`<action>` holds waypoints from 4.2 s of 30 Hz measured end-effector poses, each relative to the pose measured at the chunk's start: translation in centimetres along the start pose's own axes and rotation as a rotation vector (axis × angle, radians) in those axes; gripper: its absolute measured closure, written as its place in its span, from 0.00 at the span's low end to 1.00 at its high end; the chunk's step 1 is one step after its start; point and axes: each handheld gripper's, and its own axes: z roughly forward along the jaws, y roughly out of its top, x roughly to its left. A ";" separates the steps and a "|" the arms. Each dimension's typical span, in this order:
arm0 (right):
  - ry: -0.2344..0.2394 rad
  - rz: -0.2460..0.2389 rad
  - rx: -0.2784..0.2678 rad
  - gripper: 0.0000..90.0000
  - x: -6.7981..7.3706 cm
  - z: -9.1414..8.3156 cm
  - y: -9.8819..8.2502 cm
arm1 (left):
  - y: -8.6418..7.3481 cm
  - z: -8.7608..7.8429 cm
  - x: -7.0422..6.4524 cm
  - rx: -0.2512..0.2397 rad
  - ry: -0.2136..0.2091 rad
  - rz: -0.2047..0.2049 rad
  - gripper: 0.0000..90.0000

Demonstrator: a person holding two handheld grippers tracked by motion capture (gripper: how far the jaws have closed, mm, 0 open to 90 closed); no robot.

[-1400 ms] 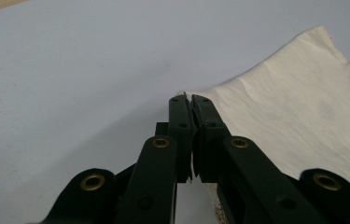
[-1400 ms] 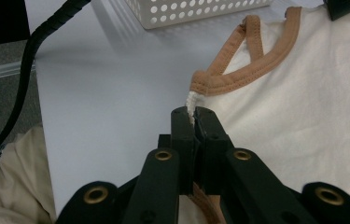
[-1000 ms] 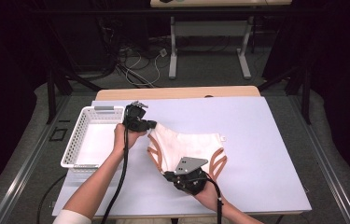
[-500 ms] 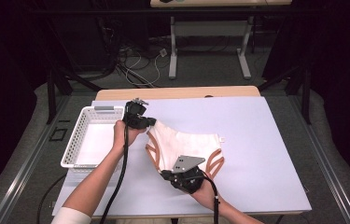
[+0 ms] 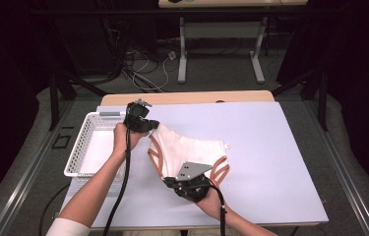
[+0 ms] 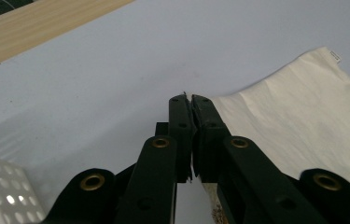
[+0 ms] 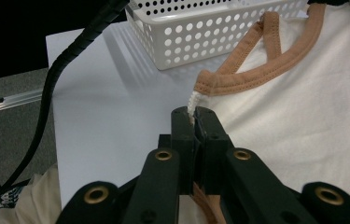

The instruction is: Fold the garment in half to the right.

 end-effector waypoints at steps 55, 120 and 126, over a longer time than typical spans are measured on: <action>-0.121 0.075 0.047 0.96 -1.1 -3.9 -3.3 | 5.3 6.8 -7.0 0.079 -0.070 0.120 0.97; -0.127 0.145 0.238 0.95 -2.8 -4.5 -6.8 | -1.7 10.3 -5.3 0.105 -0.267 -0.008 0.93; -0.137 0.148 0.230 0.95 -2.6 -4.8 -6.7 | -1.2 10.2 -5.1 0.099 -0.228 0.025 0.94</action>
